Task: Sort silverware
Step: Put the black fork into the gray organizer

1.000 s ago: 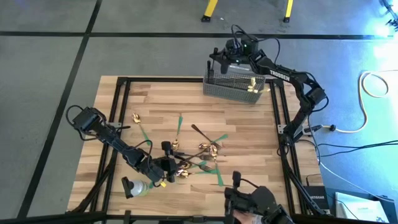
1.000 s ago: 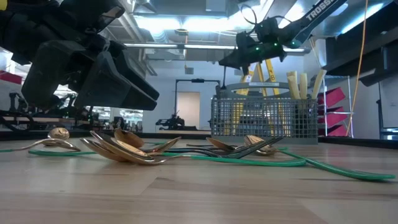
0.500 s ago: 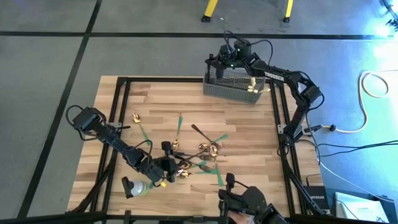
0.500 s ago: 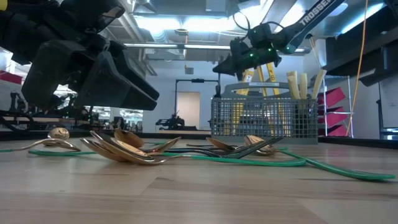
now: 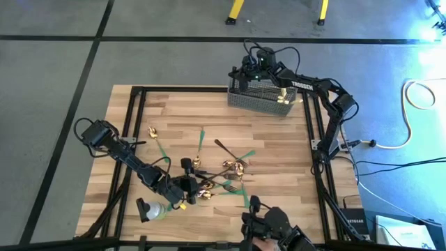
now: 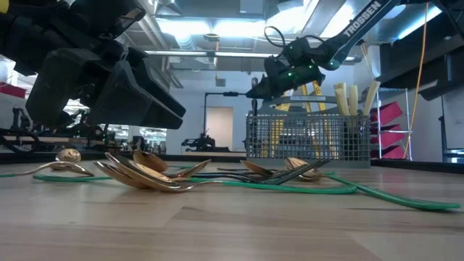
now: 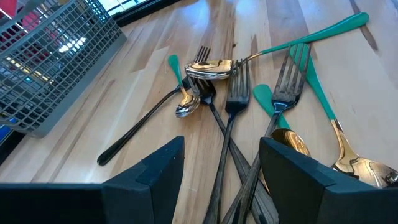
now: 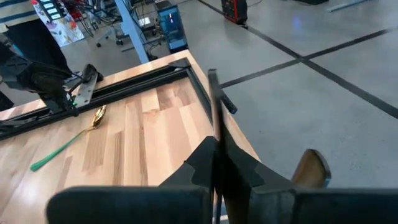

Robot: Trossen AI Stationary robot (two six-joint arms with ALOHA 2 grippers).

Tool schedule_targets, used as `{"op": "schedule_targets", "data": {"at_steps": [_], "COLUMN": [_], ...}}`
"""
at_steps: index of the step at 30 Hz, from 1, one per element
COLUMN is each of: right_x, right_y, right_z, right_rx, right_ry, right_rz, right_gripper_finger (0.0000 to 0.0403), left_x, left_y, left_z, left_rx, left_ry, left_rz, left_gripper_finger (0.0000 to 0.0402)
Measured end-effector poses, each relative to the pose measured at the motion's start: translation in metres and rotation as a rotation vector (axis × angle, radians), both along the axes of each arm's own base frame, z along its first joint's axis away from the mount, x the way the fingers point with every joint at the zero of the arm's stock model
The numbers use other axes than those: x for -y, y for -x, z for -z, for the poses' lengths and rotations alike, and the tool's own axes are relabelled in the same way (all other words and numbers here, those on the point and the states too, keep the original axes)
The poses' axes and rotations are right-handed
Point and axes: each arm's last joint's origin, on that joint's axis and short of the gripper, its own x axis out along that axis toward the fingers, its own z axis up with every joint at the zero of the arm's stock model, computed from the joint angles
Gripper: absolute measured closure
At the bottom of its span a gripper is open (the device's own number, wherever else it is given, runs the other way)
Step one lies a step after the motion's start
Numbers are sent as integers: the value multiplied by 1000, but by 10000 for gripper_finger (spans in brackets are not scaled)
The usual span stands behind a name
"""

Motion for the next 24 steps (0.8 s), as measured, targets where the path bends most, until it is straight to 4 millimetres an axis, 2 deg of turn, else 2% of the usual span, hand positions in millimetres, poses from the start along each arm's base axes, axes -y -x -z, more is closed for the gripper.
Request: {"op": "schedule_targets", "data": {"at_steps": [16, 21, 24], "right_x": [0, 0, 0], "right_y": [0, 0, 0], "right_z": [0, 0, 0], "right_rx": [4, 4, 5], "right_ry": [-40, -44, -50], "right_rz": [20, 21, 23], "right_gripper_finger": [401, 399, 382], "left_x": [0, 0, 0], "left_y": [0, 0, -1], "left_z": [0, 0, -1], "left_rx": [0, -28, -34], "left_ry": [0, -77, -106], "left_rz": [0, 33, 47], "left_gripper_finger": [210, 210, 210]}}
